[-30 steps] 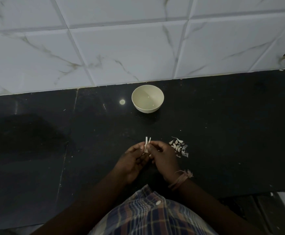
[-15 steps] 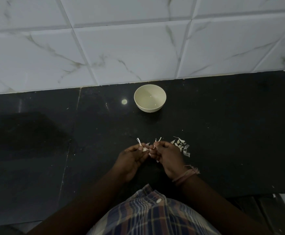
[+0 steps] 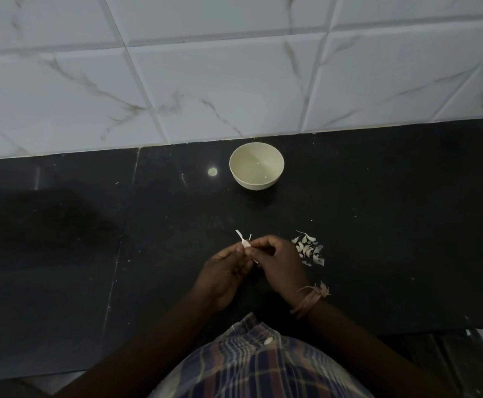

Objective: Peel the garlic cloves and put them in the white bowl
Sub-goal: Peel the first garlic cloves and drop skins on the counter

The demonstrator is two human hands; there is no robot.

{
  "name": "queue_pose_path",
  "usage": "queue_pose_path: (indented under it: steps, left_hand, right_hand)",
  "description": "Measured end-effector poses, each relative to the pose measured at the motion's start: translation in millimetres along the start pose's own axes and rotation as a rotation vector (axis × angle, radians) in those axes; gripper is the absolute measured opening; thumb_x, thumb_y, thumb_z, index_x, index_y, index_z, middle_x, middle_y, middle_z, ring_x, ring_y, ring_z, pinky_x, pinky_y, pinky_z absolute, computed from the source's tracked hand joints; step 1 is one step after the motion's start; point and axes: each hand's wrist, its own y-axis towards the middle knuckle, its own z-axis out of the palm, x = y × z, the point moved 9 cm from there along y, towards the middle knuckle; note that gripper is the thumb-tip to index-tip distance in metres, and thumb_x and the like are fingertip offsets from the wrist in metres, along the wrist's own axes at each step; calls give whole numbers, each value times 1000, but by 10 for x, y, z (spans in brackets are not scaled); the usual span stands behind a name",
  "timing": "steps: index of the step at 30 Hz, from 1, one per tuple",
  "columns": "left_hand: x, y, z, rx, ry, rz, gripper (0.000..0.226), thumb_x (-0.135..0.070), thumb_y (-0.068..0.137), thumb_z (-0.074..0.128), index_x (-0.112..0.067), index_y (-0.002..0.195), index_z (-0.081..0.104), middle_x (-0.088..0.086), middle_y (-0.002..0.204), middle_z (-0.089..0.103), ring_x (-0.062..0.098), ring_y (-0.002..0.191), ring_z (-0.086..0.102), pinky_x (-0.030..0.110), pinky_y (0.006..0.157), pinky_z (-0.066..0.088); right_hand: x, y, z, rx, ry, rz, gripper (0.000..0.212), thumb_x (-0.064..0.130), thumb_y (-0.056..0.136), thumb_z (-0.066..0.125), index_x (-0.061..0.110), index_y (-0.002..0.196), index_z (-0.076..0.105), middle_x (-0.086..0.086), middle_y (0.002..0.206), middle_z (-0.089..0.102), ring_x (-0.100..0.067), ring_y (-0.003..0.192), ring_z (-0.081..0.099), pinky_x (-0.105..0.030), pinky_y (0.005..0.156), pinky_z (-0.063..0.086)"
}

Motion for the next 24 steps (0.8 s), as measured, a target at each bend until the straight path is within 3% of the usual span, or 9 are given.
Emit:
queue_pose_path:
  steps: [5,11,17,20,24]
  left_hand:
    - [-131,-59,72,31,108,43,21,-3,98,55,-5,103,76,13,109,77,18,96,74,25,79,58]
    - [-136,-77,124,25,150,55,21,2,99,53,0,101,73,11,96,78,12,79,74,19,67,58]
    - [-95,-12,83,-3,93,23,21,6,100,50,3,101,71,12,94,77,11,75,73,17,65,58]
    - [-74,3,69,-12,86,16,21,7,98,51,4,98,71,13,90,76,12,73,73,17,64,58]
    - [-68,29,94,15,97,-9,20,4,99,52,7,109,70,18,99,76,15,77,74,18,65,57]
  right_hand:
    - [39,-29,4,47,103,32,11,20,83,82,16,93,78,1,86,78,-9,76,72,-22,65,56]
    - [47,-1,-94,8,88,53,5,16,85,80,14,81,77,4,63,70,-3,53,61,-21,54,49]
    - [25,-8,-33,-24,-74,-5,7,20,95,69,21,89,73,8,81,72,2,71,66,-14,63,48]
    - [-62,-5,-13,-18,-28,57,8,19,95,68,18,90,74,8,71,69,2,59,61,-18,58,47]
    - [-126,-5,-63,-50,35,134,22,19,103,56,15,86,70,0,63,63,-2,48,53,-22,52,44]
